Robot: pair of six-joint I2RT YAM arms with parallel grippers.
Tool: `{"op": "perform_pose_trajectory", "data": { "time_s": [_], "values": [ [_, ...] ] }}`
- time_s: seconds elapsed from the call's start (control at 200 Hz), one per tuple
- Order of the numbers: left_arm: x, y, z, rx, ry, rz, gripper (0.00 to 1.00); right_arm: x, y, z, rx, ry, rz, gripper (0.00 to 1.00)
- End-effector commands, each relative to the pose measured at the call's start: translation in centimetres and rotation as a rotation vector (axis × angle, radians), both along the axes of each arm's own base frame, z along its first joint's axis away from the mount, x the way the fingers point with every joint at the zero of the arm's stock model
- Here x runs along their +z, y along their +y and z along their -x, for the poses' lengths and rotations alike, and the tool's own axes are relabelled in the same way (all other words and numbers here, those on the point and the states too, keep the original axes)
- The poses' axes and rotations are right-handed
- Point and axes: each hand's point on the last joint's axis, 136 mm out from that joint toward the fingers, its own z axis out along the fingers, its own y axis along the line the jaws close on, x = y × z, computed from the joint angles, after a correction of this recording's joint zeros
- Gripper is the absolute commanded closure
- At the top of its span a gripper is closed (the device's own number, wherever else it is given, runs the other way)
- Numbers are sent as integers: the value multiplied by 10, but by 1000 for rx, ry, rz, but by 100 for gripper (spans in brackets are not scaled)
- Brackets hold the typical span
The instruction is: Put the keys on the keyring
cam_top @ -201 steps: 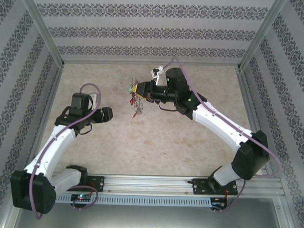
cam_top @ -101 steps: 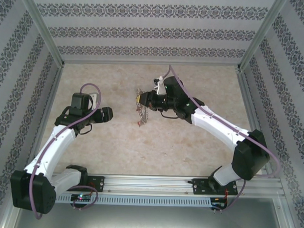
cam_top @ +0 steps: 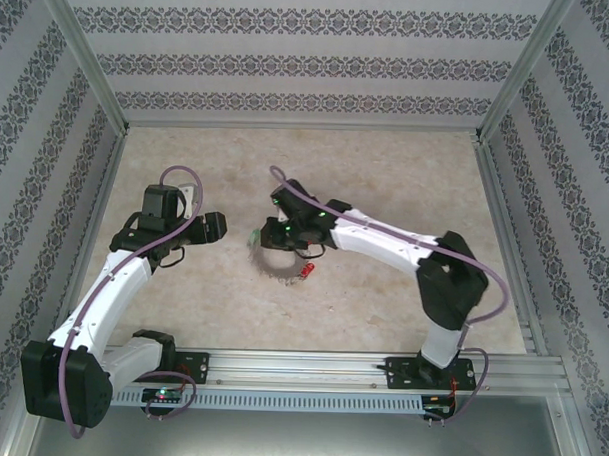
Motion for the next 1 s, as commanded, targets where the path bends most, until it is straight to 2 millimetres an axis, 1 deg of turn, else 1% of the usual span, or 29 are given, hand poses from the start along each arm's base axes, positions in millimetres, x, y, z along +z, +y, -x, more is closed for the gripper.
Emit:
{"op": "perform_pose_trajectory", "data": {
  "time_s": [0.0,0.045,0.08,0.105,0.175,0.205,0.245,0.27,0.32,0.37,0.465,0.55,0.625,0.635,0.65,0.66,0.67,0.675,0.689,0.729,0.789,0.849,0.934,0.994],
  "values": [
    [4,11,-6,29,-34,-35,17,-26,4,0,23,13,116,78],
    [7,16,-6,35,-42,-58,16,-30,11,0,37,28,113,76],
    [9,19,-6,40,-48,-68,15,-29,16,-1,49,31,106,73],
    [11,21,-6,41,-55,-75,14,-26,18,-2,54,28,101,71],
    [16,27,-6,55,-68,-78,11,-14,21,-3,59,0,77,60],
    [17,30,-5,64,-71,-78,9,-5,21,-4,62,-20,61,57],
    [18,33,-5,75,-74,-78,5,8,19,-6,64,-57,43,56],
    [18,34,-5,80,-76,-76,0,16,17,-7,68,-81,37,56],
    [19,35,-4,80,-79,-77,0,35,11,-9,73,-144,21,55],
    [20,37,-4,99,-87,-79,0,55,1,-14,72,-221,14,54],
    [29,38,-6,89,-134,-91,0,101,-35,-27,44,-433,54,48],
    [36,42,-9,107,-176,-111,0,135,-81,-38,-14,-653,143,44],
    [47,26,-13,-18,-267,-119,0,160,-124,-44,-82,-812,198,39],
    [48,26,-13,-25,-277,-124,0,162,-129,-45,-93,-831,208,37],
    [49,26,-14,-28,-289,-130,0,167,-137,-46,-104,-864,217,29],
    [49,27,-15,-25,-295,-132,0,169,-143,-46,-117,-882,224,20],
    [50,28,-16,-17,-301,-138,0,172,-149,-47,-127,-900,233,7],
    [49,29,-16,-13,-302,-142,0,172,-152,-47,-132,-909,237,5],
    [49,31,-17,-3,-308,-149,0,176,-160,-47,-148,-934,248,2],
    [49,38,-19,27,-323,-177,0,183,-182,-48,-187,-997,278,2],
    [47,41,-21,18,-354,-220,0,186,-212,-48,-233,-1066,317,2],
    [41,37,-23,-42,-389,-261,0,180,-237,-48,-276,-1109,350,2],
    [30,46,-29,8,-411,-288,0,159,-268,-49,-313,-1135,397,2],
    [17,51,-33,41,-423,-300,0,138,-286,-49,-326,-1158,425,2]
  ]
}}
